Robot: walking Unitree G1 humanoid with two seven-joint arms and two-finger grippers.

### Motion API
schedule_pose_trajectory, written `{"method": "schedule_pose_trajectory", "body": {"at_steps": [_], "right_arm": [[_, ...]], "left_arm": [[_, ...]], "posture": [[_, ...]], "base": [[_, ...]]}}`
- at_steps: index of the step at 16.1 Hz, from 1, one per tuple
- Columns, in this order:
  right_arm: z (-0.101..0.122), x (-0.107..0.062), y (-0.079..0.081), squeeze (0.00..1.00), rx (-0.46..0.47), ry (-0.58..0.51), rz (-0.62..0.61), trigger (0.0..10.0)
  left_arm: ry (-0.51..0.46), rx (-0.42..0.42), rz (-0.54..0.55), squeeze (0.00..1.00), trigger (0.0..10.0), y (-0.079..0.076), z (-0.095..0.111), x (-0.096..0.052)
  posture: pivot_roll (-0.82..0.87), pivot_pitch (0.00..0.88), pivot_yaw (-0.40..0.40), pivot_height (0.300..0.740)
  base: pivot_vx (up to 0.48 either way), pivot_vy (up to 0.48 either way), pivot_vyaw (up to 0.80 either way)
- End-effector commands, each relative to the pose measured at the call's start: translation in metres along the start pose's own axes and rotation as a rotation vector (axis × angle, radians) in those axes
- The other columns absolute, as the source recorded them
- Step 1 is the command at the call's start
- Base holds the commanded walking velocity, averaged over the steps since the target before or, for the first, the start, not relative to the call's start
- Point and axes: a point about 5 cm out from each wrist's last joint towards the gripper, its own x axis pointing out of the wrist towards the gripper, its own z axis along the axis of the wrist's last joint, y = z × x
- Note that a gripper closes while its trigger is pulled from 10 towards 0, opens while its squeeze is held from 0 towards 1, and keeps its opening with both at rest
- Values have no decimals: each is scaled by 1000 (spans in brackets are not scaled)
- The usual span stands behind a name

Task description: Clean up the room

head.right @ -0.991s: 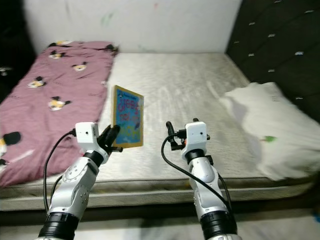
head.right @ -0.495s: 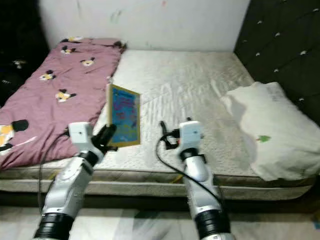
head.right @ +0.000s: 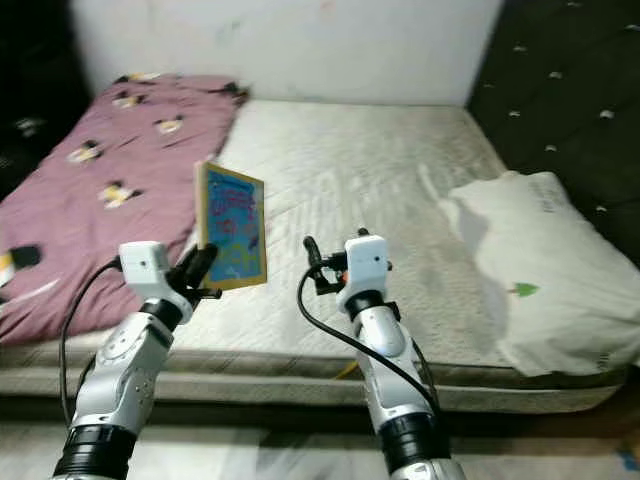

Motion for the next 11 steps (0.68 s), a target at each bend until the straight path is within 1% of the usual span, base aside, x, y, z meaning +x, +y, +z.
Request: {"method": "schedule_pose_trajectory", "body": {"at_steps": [1, 4, 8, 10, 11], "right_arm": [[-1, -2, -10, 0, -8, 8, -24, 10000], [-1, -1, -9, 0, -15, 9, -23, 10000], [-1, -1, -8, 0, -16, 9, -15, 10000], [-1, -1, -8, 0, -14, 10, -15, 10000], [-3, -1, -8, 0, -26, 23, -18, 10000]], "left_arm": [[-40, -1, -69, 0, 10000, -18, 8, 9], [-27, 6, -57, 0, 10000, -17, 7, 10], [-15, 4, -28, 0, 10000, -16, 5, 11], [-12, 14, -36, 0, 10000, -16, 5, 11], [6, 15, -31, 0, 10000, -16, 3, 11]], "posture": [[-1, 0, -19, 740], [-1, 0, -21, 740], [-1, 0, -21, 740], [1, 0, -21, 740], [-1, 0, -19, 740]], "base": [[360, 0, 0], [349, 0, 0], [0, 0, 0], [0, 0, 0], [0, 0, 0]]}}
